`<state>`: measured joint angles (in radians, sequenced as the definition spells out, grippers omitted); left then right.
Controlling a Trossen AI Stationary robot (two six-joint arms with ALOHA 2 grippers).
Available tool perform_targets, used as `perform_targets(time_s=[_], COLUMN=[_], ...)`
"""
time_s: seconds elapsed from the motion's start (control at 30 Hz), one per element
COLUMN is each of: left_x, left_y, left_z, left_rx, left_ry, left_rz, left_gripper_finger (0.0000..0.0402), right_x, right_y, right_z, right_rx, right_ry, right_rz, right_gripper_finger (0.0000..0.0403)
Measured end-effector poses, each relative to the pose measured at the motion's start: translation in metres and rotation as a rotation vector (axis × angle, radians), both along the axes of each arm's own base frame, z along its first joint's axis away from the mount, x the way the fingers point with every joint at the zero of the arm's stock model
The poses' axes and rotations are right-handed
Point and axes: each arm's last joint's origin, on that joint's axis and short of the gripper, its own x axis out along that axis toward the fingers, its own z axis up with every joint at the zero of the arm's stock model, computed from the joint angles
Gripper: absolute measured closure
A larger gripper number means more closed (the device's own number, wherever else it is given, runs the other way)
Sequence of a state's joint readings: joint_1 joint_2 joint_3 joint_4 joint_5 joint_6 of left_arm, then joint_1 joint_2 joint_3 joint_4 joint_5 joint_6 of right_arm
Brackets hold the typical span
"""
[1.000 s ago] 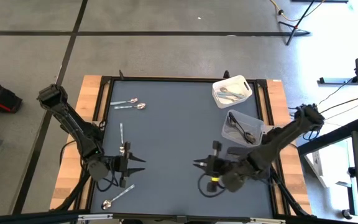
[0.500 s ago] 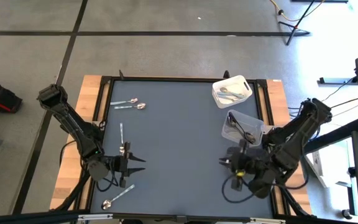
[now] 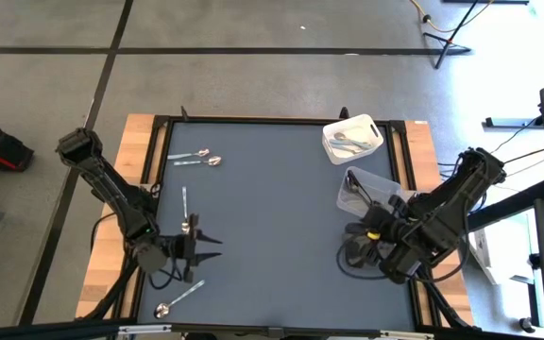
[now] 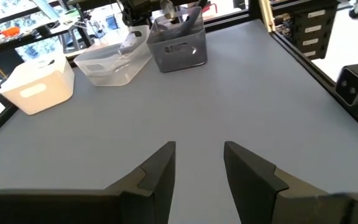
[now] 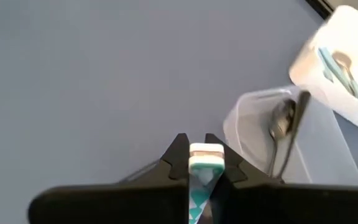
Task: Sort silverware by color (type)
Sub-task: Put the middle right white and blue spoon into the black bin
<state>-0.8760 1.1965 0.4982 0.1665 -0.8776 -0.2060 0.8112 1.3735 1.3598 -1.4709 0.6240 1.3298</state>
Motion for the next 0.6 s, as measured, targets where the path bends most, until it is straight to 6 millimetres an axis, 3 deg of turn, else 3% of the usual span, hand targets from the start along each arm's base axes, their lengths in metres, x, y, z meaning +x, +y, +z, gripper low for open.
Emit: perform_targets(time_s=[0.6], left_x=[0.002], left_y=[0.001], left_z=[-0.001], left_rx=[-0.012], left_ry=[0.013], left_rz=[-0.012], left_gripper_finger=[0.0269], right_x=[-0.008], right_y=[-0.004], right_z=[-0.051], right_rx=[-0.010], right_ry=[0.191], right_rz=[-0.049], right_gripper_finger=[0.0394])
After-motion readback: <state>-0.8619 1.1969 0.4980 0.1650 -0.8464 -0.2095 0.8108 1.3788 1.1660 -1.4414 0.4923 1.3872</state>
